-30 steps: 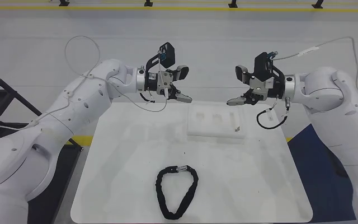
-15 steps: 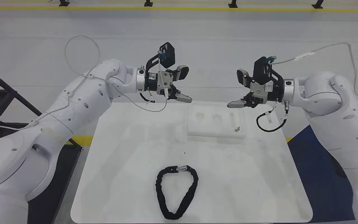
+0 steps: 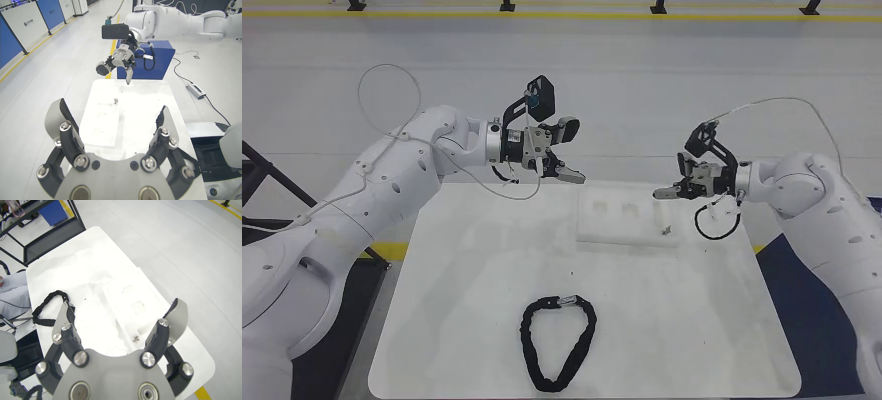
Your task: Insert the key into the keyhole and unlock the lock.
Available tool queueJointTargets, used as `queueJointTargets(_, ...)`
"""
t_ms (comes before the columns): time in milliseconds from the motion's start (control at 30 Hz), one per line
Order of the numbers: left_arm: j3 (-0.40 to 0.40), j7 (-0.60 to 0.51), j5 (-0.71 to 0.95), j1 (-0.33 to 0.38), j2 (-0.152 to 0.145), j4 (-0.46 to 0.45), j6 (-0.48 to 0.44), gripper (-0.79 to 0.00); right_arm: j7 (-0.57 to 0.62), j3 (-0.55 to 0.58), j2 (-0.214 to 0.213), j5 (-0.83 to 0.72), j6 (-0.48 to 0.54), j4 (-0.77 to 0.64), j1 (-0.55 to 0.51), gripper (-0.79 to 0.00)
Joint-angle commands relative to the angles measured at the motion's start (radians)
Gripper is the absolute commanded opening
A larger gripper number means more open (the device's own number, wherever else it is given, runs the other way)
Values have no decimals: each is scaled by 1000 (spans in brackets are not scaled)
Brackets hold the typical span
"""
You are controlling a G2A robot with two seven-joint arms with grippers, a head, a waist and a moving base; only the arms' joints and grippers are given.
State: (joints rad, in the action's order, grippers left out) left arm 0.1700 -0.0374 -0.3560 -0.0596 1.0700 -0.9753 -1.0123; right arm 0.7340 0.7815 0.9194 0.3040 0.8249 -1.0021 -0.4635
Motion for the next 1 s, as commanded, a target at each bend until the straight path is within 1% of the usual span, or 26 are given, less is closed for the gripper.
queueJointTargets(0,0,0,0,0,0,0,0,0,36,-22,13,-34,-45,46,9,0)
queueJointTargets(67,0,0,0,0,0,0,0,0,84,-44,27,-60,-95,81,25,0)
queueJointTargets(100,0,0,0,0,0,0,0,0,115,-56,40,-121,-127,109,30,0)
queueJointTargets(133,0,0,0,0,0,0,0,0,137,-62,46,-146,-140,123,35,0)
queueJointTargets(200,0,0,0,0,0,0,0,0,190,-87,67,-177,-213,180,59,0)
queueJointTargets(300,0,0,0,0,0,0,0,0,202,-118,96,-182,-311,236,76,0)
queueJointTargets(500,0,0,0,0,0,0,0,0,224,-157,149,-230,-422,345,83,0)
queueJointTargets(633,0,0,0,0,0,0,0,0,232,-186,183,-224,-475,406,90,0)
queueJointTargets(767,0,0,0,0,0,0,0,0,249,-204,215,-235,-500,460,96,0)
queueJointTargets(967,0,0,0,0,0,0,0,0,249,-204,215,-235,-500,460,96,0)
